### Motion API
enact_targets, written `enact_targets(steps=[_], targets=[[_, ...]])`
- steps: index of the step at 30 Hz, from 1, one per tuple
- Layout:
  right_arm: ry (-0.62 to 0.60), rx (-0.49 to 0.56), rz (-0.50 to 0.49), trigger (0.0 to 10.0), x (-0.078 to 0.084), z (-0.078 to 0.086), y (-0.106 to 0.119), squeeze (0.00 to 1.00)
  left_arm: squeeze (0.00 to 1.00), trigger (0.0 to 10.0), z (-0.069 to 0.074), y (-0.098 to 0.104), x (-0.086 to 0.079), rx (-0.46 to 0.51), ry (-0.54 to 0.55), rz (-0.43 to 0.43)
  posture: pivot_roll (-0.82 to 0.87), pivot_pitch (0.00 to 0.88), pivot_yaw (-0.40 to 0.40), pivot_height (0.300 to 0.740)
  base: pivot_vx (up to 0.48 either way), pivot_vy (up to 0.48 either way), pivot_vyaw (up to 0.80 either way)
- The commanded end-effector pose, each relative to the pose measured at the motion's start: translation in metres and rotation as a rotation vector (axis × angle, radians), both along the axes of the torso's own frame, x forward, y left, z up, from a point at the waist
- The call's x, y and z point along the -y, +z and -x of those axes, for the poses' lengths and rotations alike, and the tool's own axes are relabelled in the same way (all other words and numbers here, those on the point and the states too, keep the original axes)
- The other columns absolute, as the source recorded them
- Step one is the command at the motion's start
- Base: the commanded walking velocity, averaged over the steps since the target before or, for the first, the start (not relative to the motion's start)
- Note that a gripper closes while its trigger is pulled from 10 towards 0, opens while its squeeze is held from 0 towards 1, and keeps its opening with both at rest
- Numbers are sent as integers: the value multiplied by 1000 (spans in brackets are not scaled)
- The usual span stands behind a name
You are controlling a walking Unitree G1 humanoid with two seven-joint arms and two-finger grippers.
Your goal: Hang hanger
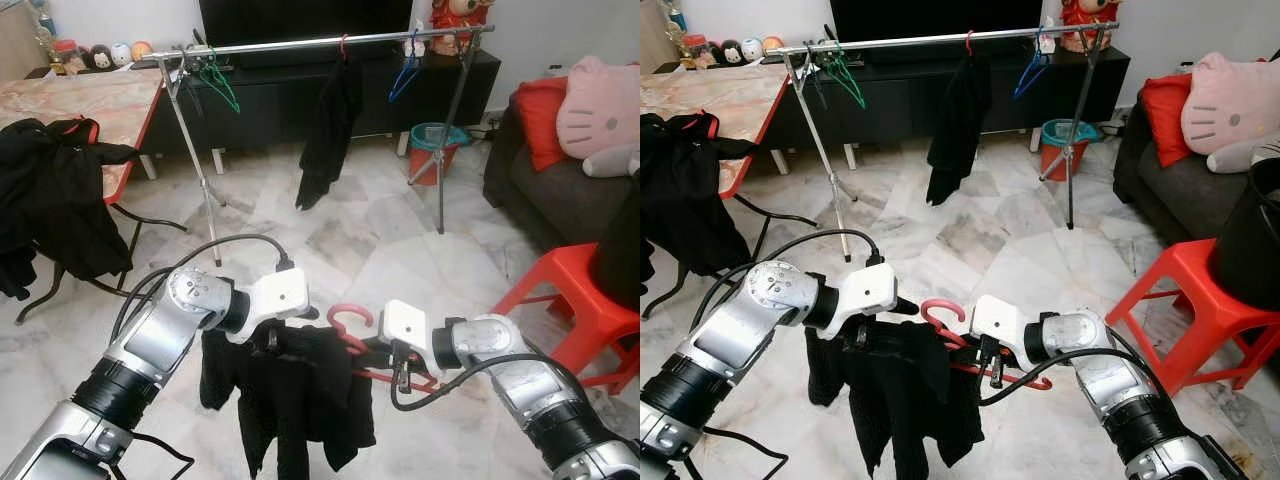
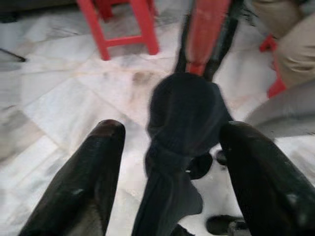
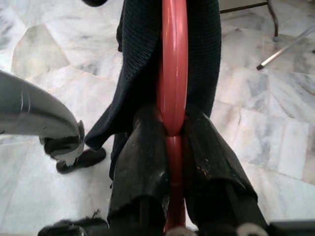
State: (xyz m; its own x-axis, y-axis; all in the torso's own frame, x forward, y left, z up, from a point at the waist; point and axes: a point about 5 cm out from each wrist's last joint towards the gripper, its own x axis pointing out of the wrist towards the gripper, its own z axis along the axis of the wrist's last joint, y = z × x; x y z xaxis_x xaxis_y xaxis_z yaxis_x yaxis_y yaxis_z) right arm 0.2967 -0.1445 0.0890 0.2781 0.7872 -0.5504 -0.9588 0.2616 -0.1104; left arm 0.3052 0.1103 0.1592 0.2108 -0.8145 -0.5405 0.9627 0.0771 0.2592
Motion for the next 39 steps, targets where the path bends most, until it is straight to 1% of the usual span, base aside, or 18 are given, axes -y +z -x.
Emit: enact_targets(steps=[1,4,6,9,10,13,14,15,16,22,25,27,29,31,33,35,37,39], targets=[[-59,63,-38,0,2,-8,9,0,1000,10000,-9,12,-6,69,59,28,-71,2,22,732,0,0,0],[-103,63,-65,0,2,-8,8,0,1000,10000,-19,14,-13,142,180,61,-80,0,13,732,0,0,0],[-158,73,-88,0,4,-10,8,0,1000,10000,-27,16,-19,197,294,109,-80,0,2,732,0,0,0],[-230,85,-101,0,8,-15,7,0,1000,10000,-31,15,-21,242,363,135,-82,0,-11,732,0,0,0],[-277,94,-113,0,10,-17,6,0,1000,10000,-33,15,-21,277,415,163,-83,0,-19,732,0,0,0],[-339,105,-133,0,11,-21,6,0,1000,10000,-34,15,-21,301,479,203,-83,0,-26,732,0,0,0],[-352,108,-141,0,11,-22,6,0,471,10000,-35,15,-21,320,504,215,-83,0,-29,732,0,0,0],[-396,118,-158,0,11,-26,8,0,51,10000,-37,14,-23,339,575,249,-82,0,-33,732,0,0,0],[-412,121,-165,0,10,-27,8,0,0,10000,-39,12,-24,339,603,262,-82,0,-33,732,0,0,0],[-476,138,-187,0,4,-33,8,0,0,10000,-40,2,-18,373,681,294,-84,0,-46,732,0,0,0],[-532,172,-198,0,3,-42,14,0,0,10000,-45,1,-18,391,790,323,-90,0,-55,732,0,0,0],[-599,193,-224,0,3,-50,21,0,0,10000,-49,-3,-21,395,865,312,-90,0,-55,732,0,0,0],[-613,199,-223,0,2,-52,22,0,0,10000,-49,-6,-20,375,875,310,-93,0,-58,732,0,0,0],[-672,197,-190,0,0,-60,22,0,0,10000,-47,-19,-11,294,875,273,-91,0,-60,732,0,0,0],[-682,196,-186,0,0,-61,22,0,0,10000,-47,-21,-10,278,877,266,-91,0,-60,732,0,0,0],[-717,190,-191,0,-2,-66,25,0,0,10000,-45,-30,-6,236,886,225,-86,0,-65,732,0,0,0],[-725,188,-194,0,-3,-67,25,0,0,10000,-44,-33,-4,216,884,222,-84,0,-67,732,0,0,0],[-727,182,-193,0,-8,-70,25,0,0,10000,-41,-39,3,166,879,227,-84,0,-66,732,0,0,0]])
